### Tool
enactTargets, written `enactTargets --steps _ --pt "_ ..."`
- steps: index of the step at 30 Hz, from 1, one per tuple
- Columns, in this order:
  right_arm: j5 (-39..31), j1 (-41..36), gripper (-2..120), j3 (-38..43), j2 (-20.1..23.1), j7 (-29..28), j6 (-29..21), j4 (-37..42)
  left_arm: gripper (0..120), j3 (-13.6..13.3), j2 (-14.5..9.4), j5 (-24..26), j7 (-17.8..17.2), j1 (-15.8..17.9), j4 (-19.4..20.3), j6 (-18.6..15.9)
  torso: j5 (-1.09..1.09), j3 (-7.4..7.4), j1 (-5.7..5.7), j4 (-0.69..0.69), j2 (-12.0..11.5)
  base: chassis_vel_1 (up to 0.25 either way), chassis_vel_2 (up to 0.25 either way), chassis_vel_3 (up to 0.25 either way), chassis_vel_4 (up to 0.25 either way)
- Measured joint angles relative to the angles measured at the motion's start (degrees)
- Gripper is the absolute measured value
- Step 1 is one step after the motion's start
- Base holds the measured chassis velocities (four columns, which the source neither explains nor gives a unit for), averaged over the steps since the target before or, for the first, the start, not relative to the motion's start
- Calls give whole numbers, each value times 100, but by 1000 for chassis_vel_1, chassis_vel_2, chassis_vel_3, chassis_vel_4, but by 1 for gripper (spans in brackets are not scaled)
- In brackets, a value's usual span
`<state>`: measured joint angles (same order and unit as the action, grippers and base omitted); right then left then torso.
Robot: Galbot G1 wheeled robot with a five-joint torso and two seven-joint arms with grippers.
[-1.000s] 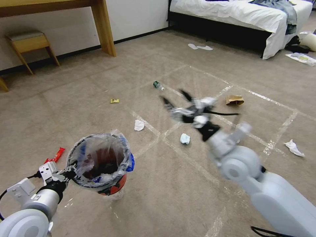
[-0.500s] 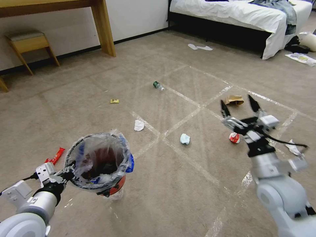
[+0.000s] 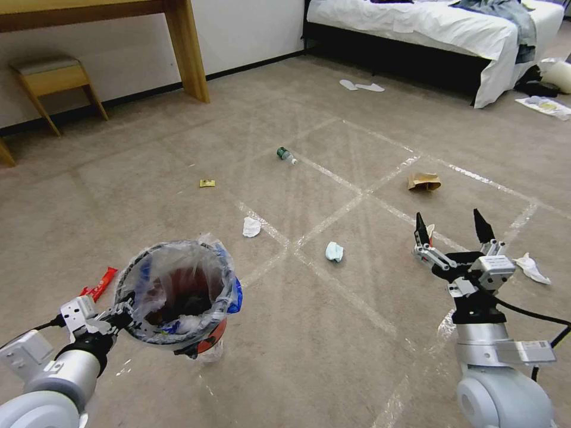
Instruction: Pick up the trash bin and place the garbage on the floor into it.
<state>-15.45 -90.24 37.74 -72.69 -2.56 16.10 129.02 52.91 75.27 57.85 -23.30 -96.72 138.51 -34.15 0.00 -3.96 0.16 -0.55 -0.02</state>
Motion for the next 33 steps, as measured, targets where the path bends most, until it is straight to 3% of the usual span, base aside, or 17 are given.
enactTargets --steps 33 --pt "104 1 100 -89 -3 49 167 -173 2 18 33 -11 -1 -110 105 5 1 -1 1 -1 -1 -152 147 140 -146"
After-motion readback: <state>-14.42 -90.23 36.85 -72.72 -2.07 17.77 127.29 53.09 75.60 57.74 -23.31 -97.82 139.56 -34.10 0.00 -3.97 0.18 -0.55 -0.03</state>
